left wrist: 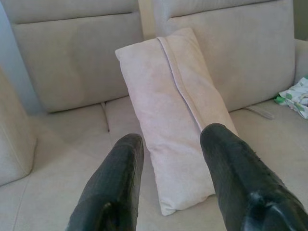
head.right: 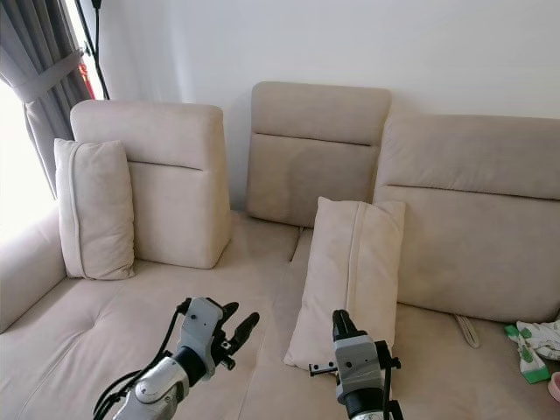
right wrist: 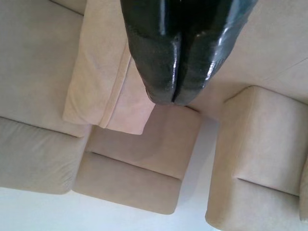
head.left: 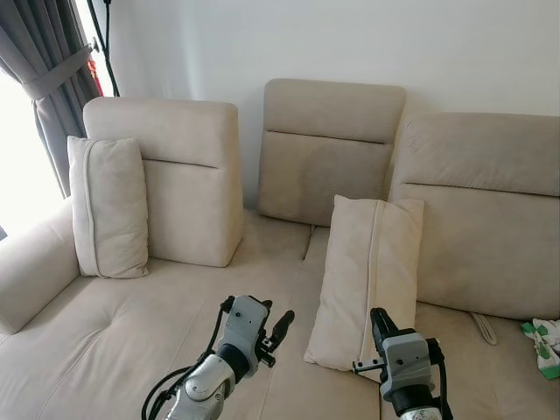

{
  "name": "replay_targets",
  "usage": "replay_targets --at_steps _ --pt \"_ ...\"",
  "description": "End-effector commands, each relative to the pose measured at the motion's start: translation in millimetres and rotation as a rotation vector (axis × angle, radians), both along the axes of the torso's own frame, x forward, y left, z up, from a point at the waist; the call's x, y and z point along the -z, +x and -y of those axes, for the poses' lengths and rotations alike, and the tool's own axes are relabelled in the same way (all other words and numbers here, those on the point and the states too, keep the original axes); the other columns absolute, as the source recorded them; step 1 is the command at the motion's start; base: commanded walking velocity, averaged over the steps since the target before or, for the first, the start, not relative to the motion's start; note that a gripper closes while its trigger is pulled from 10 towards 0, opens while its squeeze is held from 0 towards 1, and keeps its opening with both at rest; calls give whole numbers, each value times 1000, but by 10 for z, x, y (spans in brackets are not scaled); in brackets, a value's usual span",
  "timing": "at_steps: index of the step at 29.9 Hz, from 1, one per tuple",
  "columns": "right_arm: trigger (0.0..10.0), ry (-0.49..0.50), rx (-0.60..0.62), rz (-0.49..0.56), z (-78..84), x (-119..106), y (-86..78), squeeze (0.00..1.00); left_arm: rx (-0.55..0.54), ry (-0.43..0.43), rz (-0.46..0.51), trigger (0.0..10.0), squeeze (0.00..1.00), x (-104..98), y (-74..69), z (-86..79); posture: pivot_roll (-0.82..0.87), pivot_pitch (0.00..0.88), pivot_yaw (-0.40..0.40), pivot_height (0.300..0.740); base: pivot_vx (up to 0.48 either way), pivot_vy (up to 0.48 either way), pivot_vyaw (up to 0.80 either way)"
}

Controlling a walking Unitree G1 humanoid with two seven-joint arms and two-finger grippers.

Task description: Move the pillow to the sofa from floor

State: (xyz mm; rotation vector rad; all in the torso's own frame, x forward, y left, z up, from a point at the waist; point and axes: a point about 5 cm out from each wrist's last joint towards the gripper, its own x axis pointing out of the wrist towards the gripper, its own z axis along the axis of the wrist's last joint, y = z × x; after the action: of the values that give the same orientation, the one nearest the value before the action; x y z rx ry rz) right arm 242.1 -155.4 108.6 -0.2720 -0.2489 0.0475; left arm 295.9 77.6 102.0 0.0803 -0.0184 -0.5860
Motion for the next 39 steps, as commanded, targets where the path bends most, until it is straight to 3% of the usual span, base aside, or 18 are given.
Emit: replay_targets --at_steps 1,34,39 --pt "10000 0 -4 -3 -13 22 -5 0 2 -8 -9 10000 0 1 -13 -12 -122 0 45 740 -266 0 0" --pt "10000 -16 -9 0 -7 20 41 0 16 -9 -8 10000 0 7 -15 40 -121 0 38 740 -296 0 0" --pt "10000 -14 -6 -3 -5 25 46 0 16 -9 -6 10000 0 8 -17 42 -119 0 37 740 0 0 0"
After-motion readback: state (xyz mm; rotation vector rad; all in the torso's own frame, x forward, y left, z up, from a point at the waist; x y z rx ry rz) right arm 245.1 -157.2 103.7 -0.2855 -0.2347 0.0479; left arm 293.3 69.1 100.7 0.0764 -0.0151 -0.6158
